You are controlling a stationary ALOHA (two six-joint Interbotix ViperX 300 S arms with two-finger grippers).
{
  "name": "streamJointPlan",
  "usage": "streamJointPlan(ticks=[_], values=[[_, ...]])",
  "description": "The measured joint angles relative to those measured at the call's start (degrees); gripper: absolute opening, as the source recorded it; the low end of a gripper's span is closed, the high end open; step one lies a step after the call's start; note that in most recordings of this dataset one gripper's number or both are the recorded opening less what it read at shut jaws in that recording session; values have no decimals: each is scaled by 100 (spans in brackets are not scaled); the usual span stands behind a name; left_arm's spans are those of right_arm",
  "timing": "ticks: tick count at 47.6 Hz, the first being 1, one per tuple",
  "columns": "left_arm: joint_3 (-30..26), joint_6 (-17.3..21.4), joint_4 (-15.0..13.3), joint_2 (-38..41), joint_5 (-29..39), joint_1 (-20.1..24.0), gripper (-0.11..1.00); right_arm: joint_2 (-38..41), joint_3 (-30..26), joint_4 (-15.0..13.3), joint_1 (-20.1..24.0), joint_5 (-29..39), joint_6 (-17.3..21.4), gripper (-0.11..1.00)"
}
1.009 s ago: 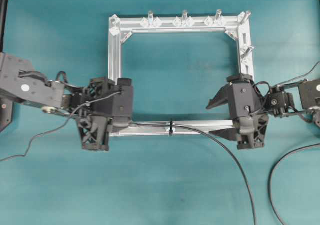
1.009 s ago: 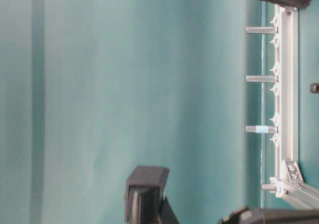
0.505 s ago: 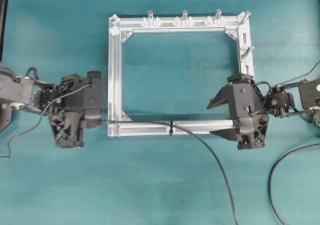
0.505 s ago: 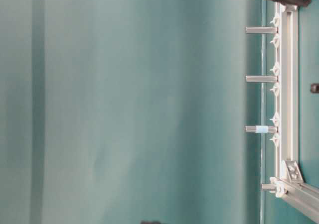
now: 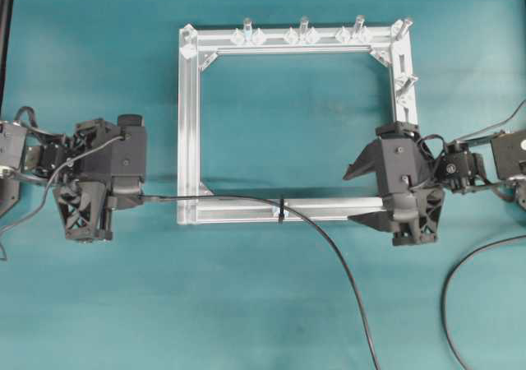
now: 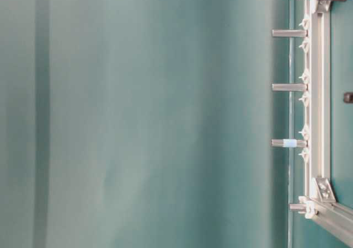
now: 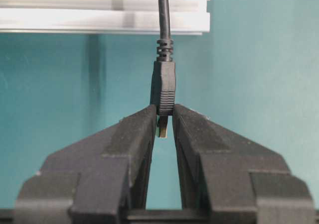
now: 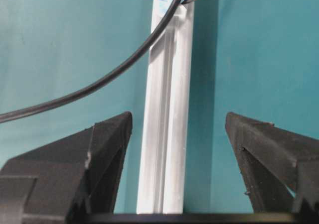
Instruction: Insert the wire through the string loop located in the center.
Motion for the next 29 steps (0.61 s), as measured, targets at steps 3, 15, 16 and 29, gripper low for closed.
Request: streamJointPlan(ticks=[3,15,16,29], values=[[0,0,0,0,9,-18,15,0,9,0,0,-9,0,78],[9,0,0,0,18,-35,15,0,9,0,0,-9,0,79],[9,-9,0,0,18,-35,15,0,9,0,0,0,0,79],[26,0,9,272,-141,-97,15,0,9,0,0,-9,0,79]])
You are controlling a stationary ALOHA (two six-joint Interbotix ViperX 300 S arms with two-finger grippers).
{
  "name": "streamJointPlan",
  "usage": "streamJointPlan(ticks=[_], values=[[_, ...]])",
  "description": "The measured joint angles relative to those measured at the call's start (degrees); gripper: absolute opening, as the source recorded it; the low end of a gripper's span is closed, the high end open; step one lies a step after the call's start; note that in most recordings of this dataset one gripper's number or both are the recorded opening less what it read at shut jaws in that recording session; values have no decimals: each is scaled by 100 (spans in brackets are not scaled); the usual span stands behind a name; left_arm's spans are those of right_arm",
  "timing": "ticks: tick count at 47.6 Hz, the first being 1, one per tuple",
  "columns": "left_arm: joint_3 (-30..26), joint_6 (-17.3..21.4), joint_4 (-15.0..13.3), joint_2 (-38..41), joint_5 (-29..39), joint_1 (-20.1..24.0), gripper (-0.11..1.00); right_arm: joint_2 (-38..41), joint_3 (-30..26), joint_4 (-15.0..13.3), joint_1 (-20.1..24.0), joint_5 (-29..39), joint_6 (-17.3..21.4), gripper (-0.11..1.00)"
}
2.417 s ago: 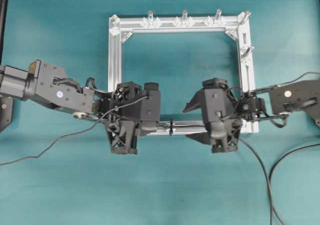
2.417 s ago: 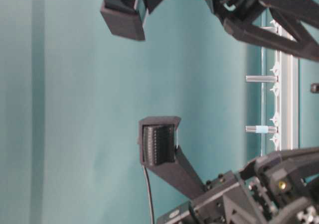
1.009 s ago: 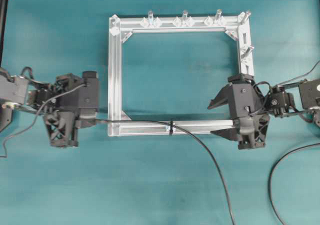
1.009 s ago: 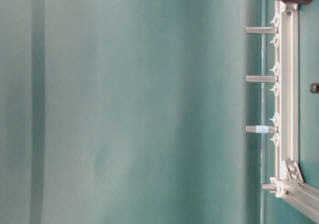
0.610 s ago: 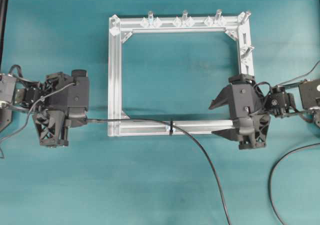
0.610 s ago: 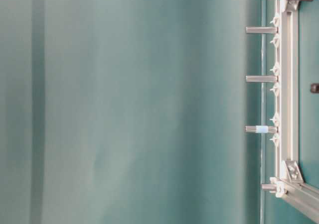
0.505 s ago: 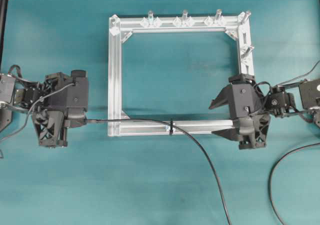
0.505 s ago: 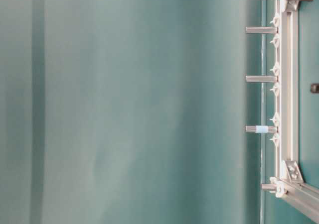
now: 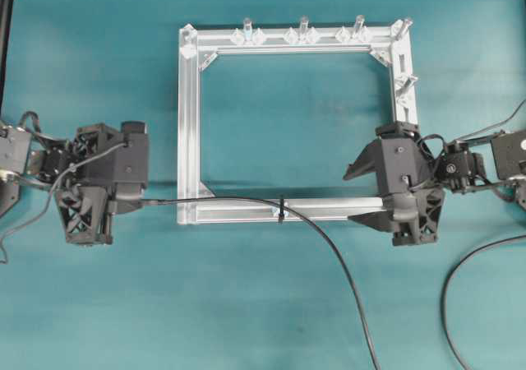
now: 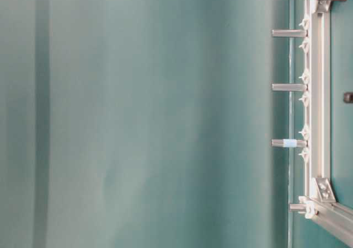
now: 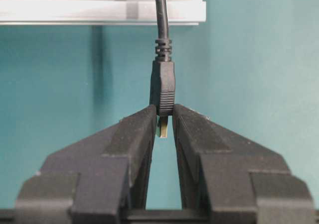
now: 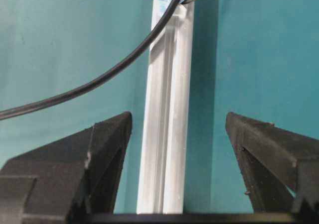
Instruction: Insert the wire through the string loop located in the center.
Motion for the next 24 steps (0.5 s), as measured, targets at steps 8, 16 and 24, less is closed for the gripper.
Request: streamJointPlan(ticks=[8,16,24], values=[[9,0,-9,369,-396,-35,15,0,0,0,0,9,0,79],[0,0,0,598,-536,-114,15,0,0,0,-9,9,0,79],[0,-9,0,615,-536,-193,15,0,0,0,-9,9,0,79]])
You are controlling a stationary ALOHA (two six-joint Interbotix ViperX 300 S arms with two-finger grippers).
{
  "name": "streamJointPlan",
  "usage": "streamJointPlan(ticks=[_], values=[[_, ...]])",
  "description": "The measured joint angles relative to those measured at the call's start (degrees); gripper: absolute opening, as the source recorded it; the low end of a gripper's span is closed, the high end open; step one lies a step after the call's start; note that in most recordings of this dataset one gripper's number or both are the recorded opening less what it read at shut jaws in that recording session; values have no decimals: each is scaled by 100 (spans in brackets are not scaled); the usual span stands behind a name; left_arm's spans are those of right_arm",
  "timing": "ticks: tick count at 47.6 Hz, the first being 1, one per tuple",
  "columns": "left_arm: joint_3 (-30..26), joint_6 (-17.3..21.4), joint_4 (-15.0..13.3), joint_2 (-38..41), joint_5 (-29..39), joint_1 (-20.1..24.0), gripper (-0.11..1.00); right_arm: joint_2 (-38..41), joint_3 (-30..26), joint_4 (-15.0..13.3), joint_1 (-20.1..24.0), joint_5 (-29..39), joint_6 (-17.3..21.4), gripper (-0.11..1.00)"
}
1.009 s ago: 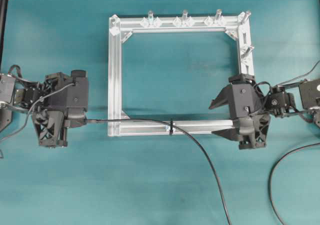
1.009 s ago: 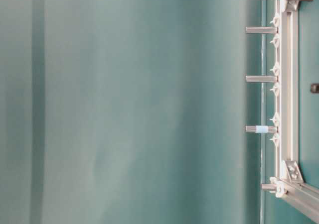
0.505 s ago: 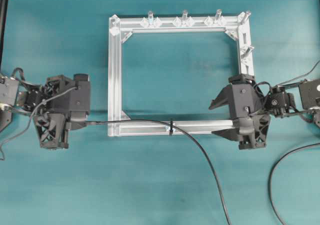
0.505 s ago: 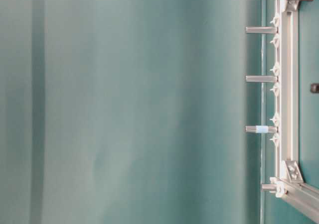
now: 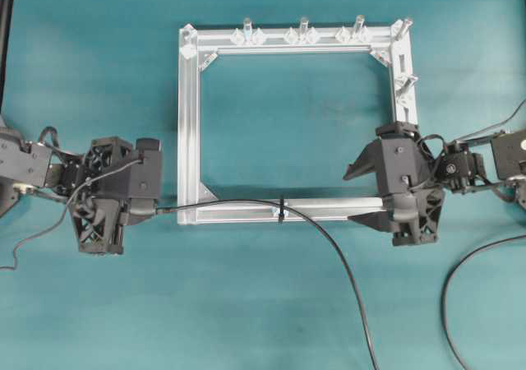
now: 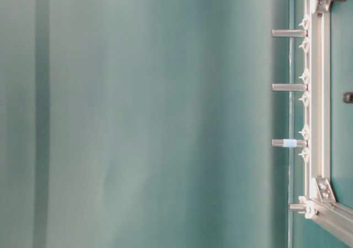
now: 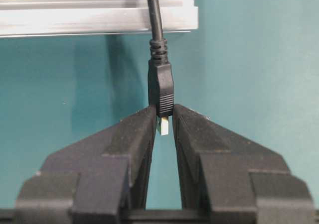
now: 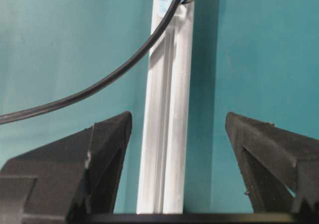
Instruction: Insert the wire through the string loop located in the center.
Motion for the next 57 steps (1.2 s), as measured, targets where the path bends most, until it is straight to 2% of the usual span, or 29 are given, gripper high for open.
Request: streamJointPlan(ticks=[16,26,37,39,44,49,57], values=[[0,-9,0,0,26,-9,15,0,0,-9,9,0,0,79],[26,-378,0,-26,9,-9,15,-9,0,-9,9,0,0,79],[44,-448,-9,-79,35,-9,15,0,0,-9,9,0,0,79],[53,-448,0,-79,44,-9,23,0,0,0,9,0,0,79],[44,-448,-9,-79,53,-9,53,0,0,-9,0,0,0,79],[44,-448,0,-79,44,-9,49,0,0,-9,9,0,0,78],[26,-448,9,-79,44,-26,51,0,0,0,9,-9,0,79]])
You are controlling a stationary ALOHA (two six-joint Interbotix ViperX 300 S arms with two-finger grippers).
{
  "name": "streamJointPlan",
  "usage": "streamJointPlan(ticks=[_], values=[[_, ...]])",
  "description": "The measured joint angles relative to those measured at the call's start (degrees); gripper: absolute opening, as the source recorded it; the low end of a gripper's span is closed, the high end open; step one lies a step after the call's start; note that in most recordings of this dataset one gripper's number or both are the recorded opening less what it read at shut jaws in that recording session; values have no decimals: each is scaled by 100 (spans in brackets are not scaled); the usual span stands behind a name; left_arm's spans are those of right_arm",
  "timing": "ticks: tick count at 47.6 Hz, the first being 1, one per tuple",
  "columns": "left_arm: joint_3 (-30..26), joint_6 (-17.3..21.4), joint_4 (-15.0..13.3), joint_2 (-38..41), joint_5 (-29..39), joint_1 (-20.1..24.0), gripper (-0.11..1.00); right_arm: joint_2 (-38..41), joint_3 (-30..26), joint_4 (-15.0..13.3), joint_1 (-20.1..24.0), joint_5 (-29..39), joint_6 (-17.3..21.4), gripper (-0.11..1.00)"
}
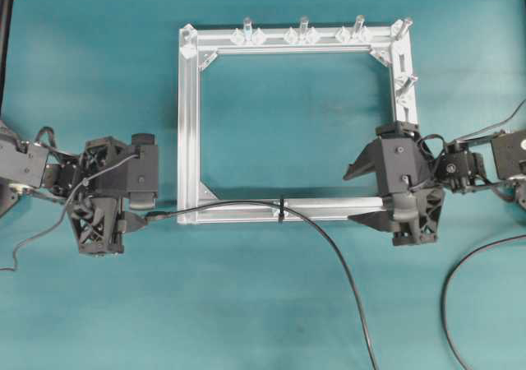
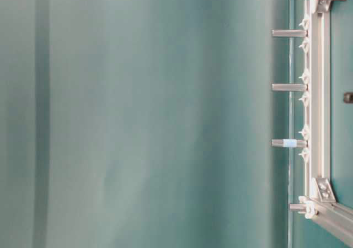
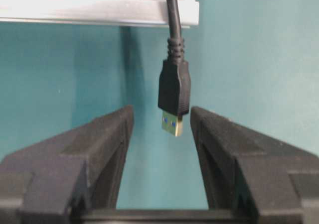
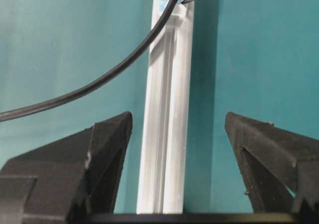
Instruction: Insert the wire through the string loop located in the center.
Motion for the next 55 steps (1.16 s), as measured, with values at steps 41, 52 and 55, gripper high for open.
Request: streamJointPlan(ticks=[41,52,55], values=[[70,141,88,-2610,923,255,50,0,18,0,0,0,0,78],[158,615,88,-2786,387,325,50,-53,18,-9,0,-202,0,79],[202,668,88,-2804,158,387,50,-114,35,0,0,-290,0,78]])
